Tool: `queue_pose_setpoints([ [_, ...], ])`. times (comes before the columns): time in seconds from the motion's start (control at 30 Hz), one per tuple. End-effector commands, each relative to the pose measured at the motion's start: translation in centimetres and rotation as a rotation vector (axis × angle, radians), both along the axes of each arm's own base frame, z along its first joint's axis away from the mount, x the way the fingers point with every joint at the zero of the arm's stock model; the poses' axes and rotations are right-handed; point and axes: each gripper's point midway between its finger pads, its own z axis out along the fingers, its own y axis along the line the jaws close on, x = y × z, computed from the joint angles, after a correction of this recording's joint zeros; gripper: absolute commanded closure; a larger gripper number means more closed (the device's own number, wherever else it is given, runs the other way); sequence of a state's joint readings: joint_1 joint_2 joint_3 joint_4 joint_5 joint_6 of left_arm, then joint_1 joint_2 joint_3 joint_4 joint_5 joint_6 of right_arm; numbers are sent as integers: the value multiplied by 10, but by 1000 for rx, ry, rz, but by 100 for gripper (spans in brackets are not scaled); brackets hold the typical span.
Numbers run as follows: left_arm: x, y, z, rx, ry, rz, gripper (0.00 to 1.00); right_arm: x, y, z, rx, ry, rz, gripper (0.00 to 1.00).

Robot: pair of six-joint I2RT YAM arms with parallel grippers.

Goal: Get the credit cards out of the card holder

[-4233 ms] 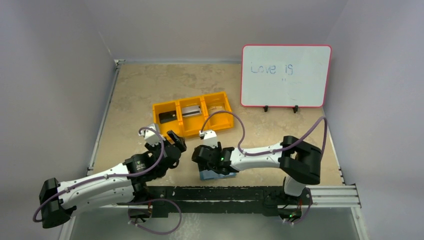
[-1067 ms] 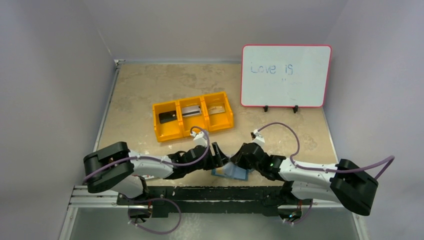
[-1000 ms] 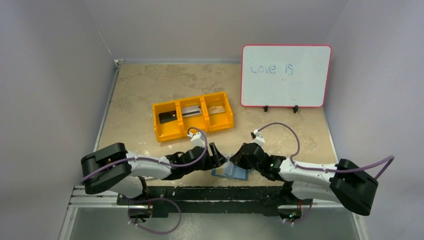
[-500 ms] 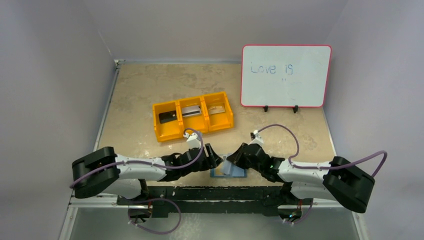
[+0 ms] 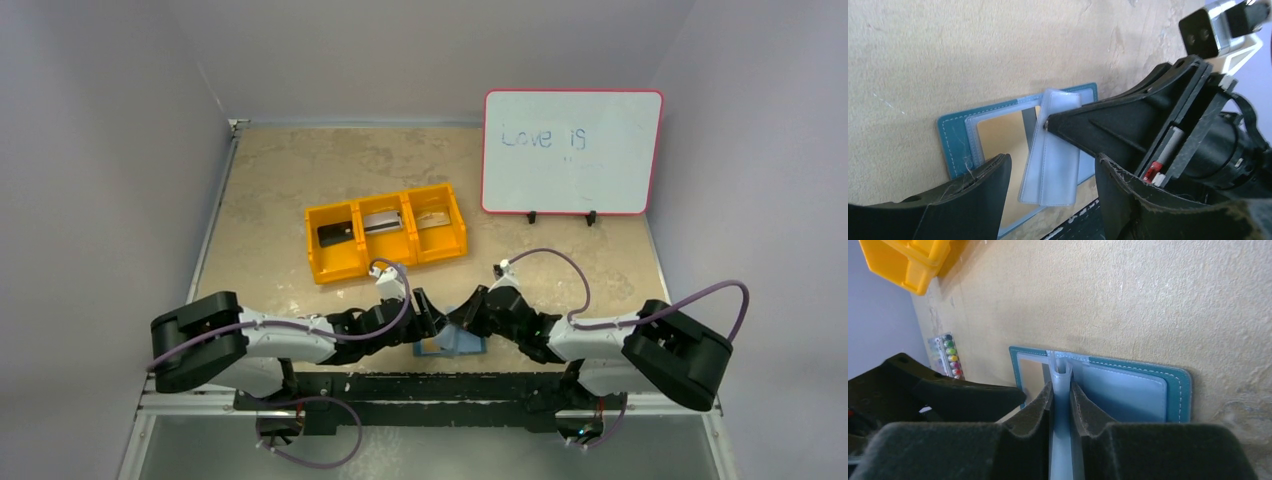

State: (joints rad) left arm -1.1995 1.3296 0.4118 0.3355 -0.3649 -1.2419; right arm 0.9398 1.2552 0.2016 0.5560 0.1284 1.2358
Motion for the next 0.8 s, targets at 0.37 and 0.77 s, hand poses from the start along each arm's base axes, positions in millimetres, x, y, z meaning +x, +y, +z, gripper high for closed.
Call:
queue_pose_setpoints([
  [0.37,-11,-8,-27,-1,86,-17,38,3,3,11,88,-25,1,75],
  [0.77,-24,-49,-1,-99,59,-179,39,4,-8,8,65,-20,-33,79],
])
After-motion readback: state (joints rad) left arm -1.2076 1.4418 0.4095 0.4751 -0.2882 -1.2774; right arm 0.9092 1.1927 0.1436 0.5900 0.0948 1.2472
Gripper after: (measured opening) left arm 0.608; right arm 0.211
